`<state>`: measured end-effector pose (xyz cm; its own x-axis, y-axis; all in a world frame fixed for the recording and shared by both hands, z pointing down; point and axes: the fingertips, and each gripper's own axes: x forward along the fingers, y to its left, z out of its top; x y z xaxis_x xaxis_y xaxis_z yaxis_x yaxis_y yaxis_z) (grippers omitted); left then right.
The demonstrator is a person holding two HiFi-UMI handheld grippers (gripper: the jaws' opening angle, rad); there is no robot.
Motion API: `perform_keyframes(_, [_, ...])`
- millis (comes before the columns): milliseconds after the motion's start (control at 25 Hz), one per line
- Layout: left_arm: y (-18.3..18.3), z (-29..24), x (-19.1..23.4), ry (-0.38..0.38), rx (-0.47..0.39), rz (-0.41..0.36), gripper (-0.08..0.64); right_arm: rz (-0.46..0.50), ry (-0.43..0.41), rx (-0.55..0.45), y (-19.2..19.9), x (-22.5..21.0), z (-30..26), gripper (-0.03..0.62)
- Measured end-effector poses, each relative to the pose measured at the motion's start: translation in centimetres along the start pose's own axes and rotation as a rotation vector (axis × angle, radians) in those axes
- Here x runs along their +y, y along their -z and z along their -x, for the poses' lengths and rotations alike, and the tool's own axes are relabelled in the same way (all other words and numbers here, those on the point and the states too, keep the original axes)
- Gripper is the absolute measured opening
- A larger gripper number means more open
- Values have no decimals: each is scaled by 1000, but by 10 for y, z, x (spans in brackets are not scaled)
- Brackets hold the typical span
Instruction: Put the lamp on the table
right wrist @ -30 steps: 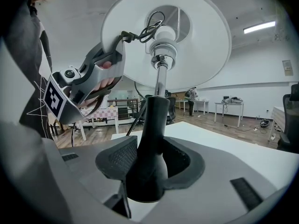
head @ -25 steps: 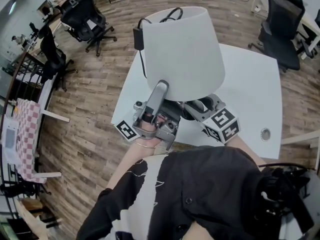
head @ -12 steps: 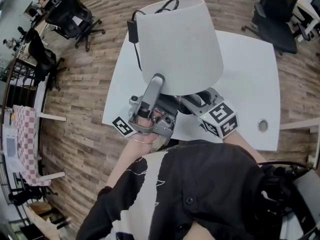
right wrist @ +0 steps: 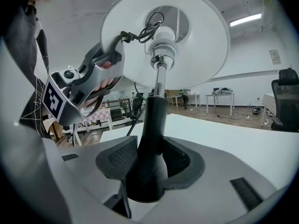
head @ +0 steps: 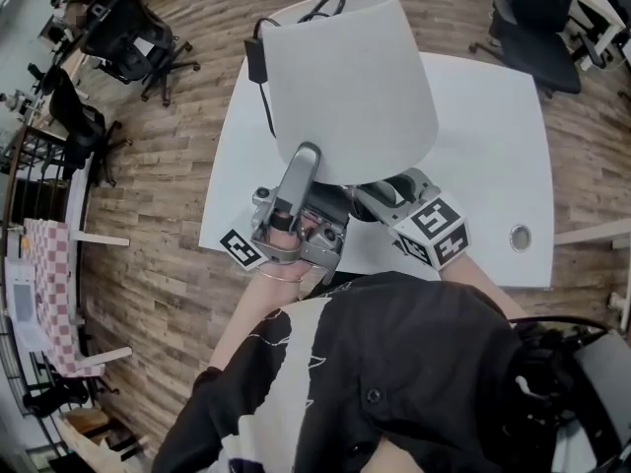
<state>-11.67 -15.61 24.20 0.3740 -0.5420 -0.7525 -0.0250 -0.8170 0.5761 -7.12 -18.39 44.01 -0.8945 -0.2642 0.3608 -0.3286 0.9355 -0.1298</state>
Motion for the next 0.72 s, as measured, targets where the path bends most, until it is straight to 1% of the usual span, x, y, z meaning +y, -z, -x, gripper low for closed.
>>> perform_keyframes(240, [-8, -4, 9, 8, 14, 36, 31, -15, 36, 9, -4, -7, -6, 179])
perform_keyframes(440, [-18, -12, 25, 6, 42, 76, 31, -39, 69, 7, -10, -20, -15, 179])
perform_keyframes(720, [-46, -16, 44, -15, 78, 108, 31, -66, 88, -9, -23, -28, -45, 179])
